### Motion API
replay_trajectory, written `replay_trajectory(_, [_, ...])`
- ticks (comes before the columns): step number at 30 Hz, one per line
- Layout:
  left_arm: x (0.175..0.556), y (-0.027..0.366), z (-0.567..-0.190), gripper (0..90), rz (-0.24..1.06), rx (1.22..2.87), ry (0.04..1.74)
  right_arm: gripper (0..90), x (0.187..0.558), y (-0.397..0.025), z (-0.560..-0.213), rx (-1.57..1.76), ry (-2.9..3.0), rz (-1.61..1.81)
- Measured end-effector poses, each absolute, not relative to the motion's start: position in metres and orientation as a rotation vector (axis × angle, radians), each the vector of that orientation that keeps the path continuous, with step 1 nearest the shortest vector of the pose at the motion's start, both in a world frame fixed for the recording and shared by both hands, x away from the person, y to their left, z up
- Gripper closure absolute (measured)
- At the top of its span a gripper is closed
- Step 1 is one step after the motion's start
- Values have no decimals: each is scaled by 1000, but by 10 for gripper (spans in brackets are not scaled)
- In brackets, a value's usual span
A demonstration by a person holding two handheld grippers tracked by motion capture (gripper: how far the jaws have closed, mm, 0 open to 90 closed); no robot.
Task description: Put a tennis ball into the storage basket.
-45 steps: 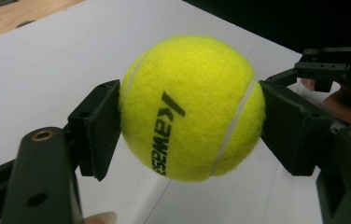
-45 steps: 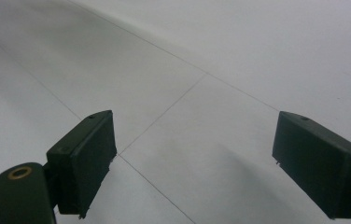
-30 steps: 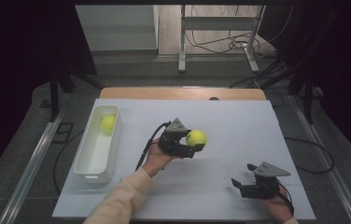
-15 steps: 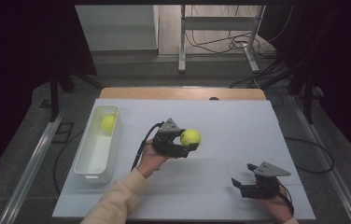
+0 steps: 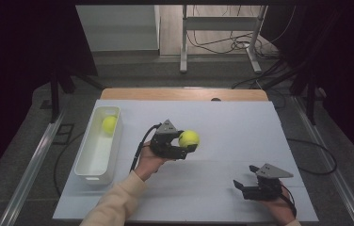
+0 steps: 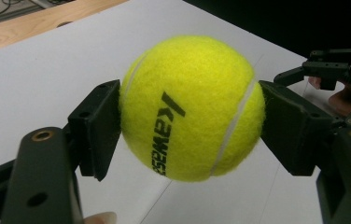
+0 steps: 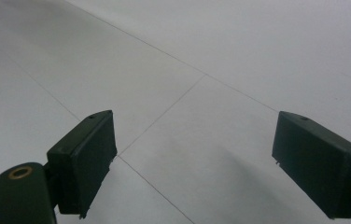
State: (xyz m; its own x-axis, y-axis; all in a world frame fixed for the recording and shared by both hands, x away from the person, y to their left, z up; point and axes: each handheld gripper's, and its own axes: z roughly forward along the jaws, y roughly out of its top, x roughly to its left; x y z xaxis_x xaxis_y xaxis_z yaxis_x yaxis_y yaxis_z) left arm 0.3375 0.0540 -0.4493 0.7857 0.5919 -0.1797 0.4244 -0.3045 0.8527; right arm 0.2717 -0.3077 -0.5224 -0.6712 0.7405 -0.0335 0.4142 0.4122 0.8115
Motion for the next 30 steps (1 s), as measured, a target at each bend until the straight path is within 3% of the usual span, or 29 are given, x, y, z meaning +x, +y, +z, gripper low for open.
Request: replay_trajectory(30, [329, 73, -446, 266, 229, 1912, 784, 139, 272, -308, -522, 991, 2284, 1149])
